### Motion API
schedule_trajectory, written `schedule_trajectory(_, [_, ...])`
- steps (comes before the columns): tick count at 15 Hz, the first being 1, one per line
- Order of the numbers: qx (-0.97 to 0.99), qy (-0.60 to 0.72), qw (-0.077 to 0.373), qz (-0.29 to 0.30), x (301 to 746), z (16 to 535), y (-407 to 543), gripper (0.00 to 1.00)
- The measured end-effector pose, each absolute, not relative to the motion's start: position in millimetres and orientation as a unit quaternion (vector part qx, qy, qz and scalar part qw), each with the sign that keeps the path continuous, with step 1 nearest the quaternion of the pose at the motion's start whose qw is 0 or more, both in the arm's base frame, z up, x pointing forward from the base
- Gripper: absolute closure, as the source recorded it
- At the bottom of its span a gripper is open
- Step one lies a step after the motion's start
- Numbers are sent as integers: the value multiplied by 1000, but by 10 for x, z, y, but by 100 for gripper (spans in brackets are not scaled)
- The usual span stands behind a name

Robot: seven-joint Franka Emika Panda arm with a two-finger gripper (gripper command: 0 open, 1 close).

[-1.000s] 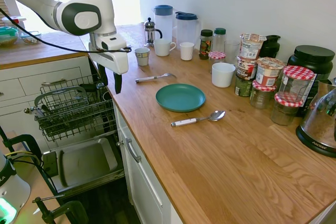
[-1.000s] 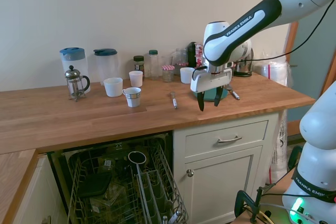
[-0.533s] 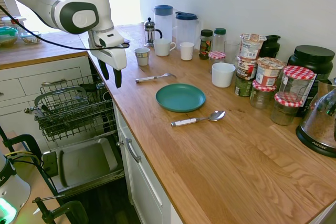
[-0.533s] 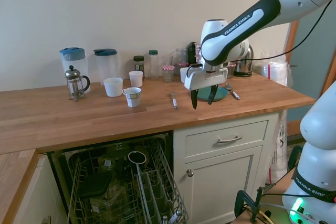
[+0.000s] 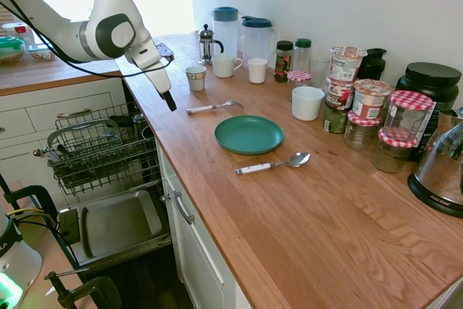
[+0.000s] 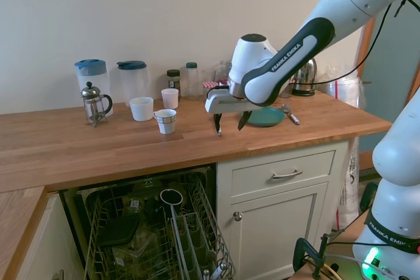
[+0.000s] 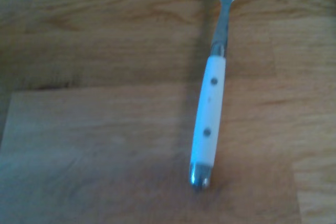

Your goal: Put the fork in the dishwasher

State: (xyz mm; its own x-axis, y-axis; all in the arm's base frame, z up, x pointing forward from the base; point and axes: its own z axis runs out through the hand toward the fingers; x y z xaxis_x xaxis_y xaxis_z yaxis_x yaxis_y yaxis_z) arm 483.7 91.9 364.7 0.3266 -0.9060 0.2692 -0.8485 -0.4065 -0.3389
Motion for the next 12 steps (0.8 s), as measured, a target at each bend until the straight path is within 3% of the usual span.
schedule_trajectory(11, [-782,582,65,-214,5559,3232,882,0])
schedule_trajectory(12, [-782,583,62,-213,5578,3224,878,100])
